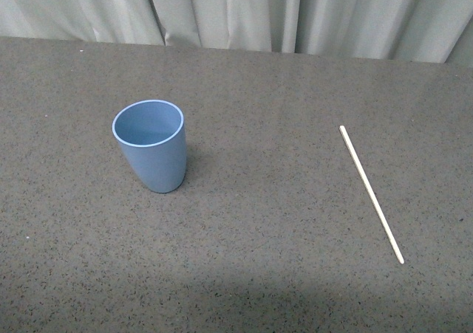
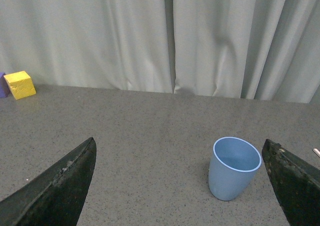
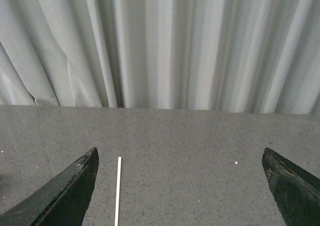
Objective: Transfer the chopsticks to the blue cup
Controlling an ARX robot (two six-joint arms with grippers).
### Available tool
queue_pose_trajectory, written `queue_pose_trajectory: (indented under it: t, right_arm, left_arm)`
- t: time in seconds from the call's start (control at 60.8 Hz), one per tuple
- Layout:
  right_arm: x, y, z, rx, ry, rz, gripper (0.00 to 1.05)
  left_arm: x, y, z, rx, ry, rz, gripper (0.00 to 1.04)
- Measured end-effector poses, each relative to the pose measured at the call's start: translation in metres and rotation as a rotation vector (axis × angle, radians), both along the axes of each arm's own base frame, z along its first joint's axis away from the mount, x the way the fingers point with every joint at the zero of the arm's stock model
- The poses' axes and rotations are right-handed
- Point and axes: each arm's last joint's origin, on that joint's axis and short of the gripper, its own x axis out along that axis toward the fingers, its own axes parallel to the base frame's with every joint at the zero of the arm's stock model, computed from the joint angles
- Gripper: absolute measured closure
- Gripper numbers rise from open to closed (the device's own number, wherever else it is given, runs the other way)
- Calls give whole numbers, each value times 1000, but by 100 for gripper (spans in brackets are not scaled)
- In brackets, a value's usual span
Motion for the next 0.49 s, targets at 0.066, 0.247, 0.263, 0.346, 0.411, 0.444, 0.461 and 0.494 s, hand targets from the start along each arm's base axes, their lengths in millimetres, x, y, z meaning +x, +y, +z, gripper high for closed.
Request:
queue_pose_trajectory:
  t: [0.066, 0.247, 0.263, 0.346, 0.411, 0.444, 0.461, 0.494]
  right_arm:
    - [0, 0, 0, 0, 0, 0, 9]
    - [0, 0, 0, 0, 0, 0, 9]
    - [0, 0, 0, 0, 0, 0, 9]
    - [0, 0, 0, 0, 0, 0, 9]
    - [0, 0, 0, 0, 0, 0, 9]
    - [0, 0, 0, 0, 0, 0, 9]
    - [0, 0, 0, 0, 0, 0, 9]
    - [0, 0, 0, 0, 0, 0, 9]
  left_arm:
    - [0, 0, 0, 0, 0, 0, 7]
    - [0, 0, 0, 0, 0, 0, 7]
    - [0, 0, 0, 0, 0, 0, 7]
    - [0, 0, 0, 0, 0, 0, 7]
    - [0, 0, 0, 0, 0, 0, 7]
    - [0, 0, 0, 0, 0, 0, 7]
    - [0, 0, 0, 0, 0, 0, 7]
    - [0, 0, 0, 0, 0, 0, 7]
